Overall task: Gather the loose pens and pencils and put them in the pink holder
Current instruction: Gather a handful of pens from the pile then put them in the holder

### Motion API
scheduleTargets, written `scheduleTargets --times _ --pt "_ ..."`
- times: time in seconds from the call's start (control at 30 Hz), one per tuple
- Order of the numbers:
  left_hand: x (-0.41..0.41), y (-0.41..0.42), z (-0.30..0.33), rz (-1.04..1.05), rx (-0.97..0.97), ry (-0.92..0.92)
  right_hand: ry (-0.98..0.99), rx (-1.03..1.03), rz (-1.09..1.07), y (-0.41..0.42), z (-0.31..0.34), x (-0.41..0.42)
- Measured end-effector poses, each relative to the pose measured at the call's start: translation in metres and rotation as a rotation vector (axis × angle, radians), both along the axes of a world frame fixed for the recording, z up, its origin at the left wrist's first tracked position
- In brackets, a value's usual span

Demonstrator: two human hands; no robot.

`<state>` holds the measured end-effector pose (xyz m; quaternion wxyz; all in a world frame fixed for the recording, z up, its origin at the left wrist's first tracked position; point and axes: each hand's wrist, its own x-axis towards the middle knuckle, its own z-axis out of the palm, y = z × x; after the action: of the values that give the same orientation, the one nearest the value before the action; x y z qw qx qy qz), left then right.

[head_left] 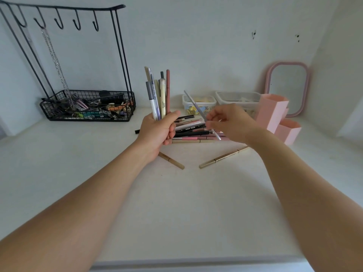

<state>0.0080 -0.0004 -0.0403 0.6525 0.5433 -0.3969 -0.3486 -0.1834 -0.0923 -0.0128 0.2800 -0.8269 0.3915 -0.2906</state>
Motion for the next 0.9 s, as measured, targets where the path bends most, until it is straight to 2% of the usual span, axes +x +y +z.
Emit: scheduleTargets --times 0.17,0.3,0.6,0.8,0.9 --pt "-0.006 0.003 0.002 -0.063 0.031 -0.01 -0.315 0.382 0.2 0.021 0.003 0.013" --pt "-0.01 0.005 0.003 -0.146 0.053 -0.016 -0.415 0.504 0.256 0.027 0.003 0.017" --pt "-0.014 0.005 0.001 -0.159 0.047 -0.059 -0.47 0.415 0.21 0.035 -0.003 0.026" --pt "-0.011 0.001 -0.004 -0.085 0.018 -0.077 -0.475 0.327 0.25 0.044 -0.009 0.034" --pt "-0.009 -0.001 -0.005 -0.061 0.002 -0.073 -0.509 0.36 0.275 0.048 -0.009 0.035"
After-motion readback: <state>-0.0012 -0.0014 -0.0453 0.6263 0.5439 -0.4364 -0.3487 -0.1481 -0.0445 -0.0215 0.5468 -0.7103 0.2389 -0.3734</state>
